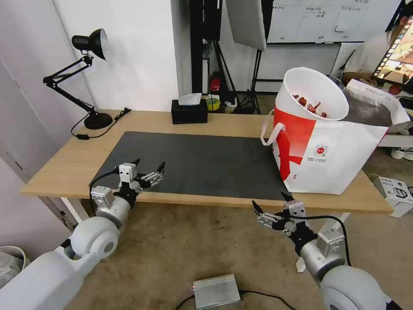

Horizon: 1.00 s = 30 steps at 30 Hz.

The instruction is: Pick up the trash from the table and place it into the takeout bag.

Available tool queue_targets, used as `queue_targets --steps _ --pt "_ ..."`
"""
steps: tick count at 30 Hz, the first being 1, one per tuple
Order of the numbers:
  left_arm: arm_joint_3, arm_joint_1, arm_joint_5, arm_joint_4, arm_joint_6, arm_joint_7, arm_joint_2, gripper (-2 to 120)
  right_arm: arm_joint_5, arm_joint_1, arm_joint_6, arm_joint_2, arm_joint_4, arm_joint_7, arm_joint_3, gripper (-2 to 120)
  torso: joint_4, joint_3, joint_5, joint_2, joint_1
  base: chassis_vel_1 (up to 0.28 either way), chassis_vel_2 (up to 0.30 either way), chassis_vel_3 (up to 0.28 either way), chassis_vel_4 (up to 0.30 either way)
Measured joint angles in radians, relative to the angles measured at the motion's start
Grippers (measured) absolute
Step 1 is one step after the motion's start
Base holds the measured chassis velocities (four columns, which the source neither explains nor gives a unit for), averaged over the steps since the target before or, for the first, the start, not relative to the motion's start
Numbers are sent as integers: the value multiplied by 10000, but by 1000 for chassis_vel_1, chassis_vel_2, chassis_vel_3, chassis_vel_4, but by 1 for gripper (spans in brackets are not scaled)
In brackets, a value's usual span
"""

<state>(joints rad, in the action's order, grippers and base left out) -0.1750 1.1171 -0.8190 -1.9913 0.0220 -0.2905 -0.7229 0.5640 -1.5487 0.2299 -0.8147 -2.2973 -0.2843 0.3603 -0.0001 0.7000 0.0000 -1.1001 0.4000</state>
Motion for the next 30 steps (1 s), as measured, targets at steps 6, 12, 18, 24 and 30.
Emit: queue_targets --steps 6,12,18,24,30 --pt "-703 951 105 -153 10 -252 100 100 0 0 0 0 0 0 0 100 1 0 0 0 0 0 0 0 0" --pt "-1262 1616 135 -296 11 -269 150 100 0 0 0 0 0 0 0 100 1 0 0 0 0 0 0 0 0" --pt "-1774 2301 230 -407 12 -286 117 100 0 0 0 0 0 0 0 100 1 0 0 0 -1 0 0 0 0" --pt "-2219 2826 229 -535 8 -286 132 100 0 0 0 0 0 0 0 100 1 0 -1 0 -1 0 0 0 0" --pt "-2337 3079 215 -689 7 -287 108 100 0 0 0 0 0 0 0 100 1 0 0 0 0 0 0 0 0"
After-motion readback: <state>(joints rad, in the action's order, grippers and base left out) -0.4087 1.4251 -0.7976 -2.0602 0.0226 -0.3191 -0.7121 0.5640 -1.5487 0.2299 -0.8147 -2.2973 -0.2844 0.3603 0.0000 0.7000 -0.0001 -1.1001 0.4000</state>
